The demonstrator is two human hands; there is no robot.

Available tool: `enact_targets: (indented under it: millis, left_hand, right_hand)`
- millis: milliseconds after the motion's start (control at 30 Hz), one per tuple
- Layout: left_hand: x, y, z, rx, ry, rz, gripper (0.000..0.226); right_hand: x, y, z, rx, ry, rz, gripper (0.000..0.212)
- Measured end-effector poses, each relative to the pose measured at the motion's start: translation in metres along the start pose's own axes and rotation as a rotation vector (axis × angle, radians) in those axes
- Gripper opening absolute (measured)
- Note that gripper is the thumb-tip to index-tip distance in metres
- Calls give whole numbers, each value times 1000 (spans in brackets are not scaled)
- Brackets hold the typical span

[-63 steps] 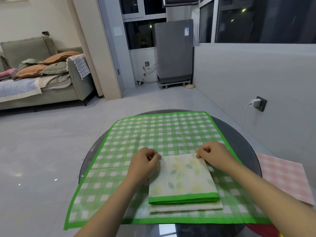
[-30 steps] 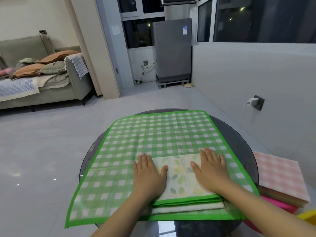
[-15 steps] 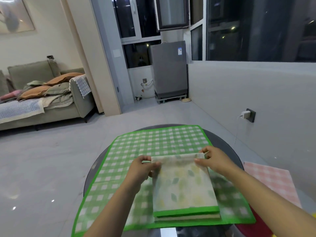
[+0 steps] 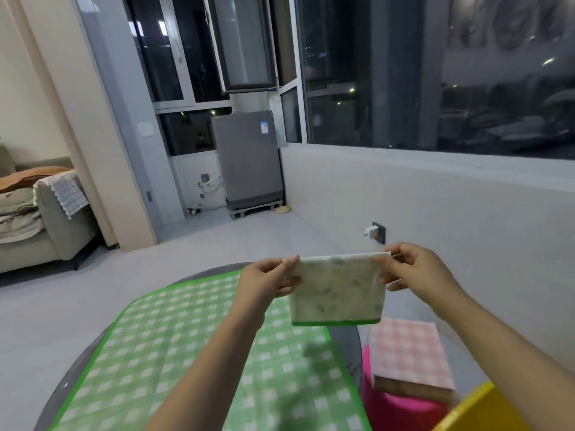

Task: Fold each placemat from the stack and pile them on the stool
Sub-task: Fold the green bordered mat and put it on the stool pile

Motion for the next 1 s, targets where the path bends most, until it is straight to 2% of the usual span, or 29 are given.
enact_targets:
  millis: [200,300,367,567,700,867,1000]
  left_hand:
    - [-36,88,-43,34,18,17,20]
    - [-54,122,-84,64,-43,44,8]
    - [-64,141,-112,108,-96,75,14]
    - [-91,189,-190,142,-240,164,38]
    - [-94,202,-241,72,-252,256,39]
    - [-77,183,-313,-95,-316,312,33]
    - [-59,168,-345,-191,-321,323,33]
  right_hand:
    - [-18,-64,61,-27,100,105,21]
    - [-25,-85,98,5,143,169,12]
    - [-31,-94,123,24,161,200,4]
    - [-53,-100,210,-55,257,222,28]
    - [-57,-85,272,-57,346,196,35]
    - [-38,-43,349,5,484,90,37]
    - [-17,-21,376,130,540,52,38]
Point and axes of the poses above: each hand's wrist, its own x-axis away from the middle knuckle, its own y-axis out of the palm, z = x × y, the point moved 5 cm from there along -x, towards the middle knuckle, and after that the axes turned 9 degrees about x, right-handed, at the moved point
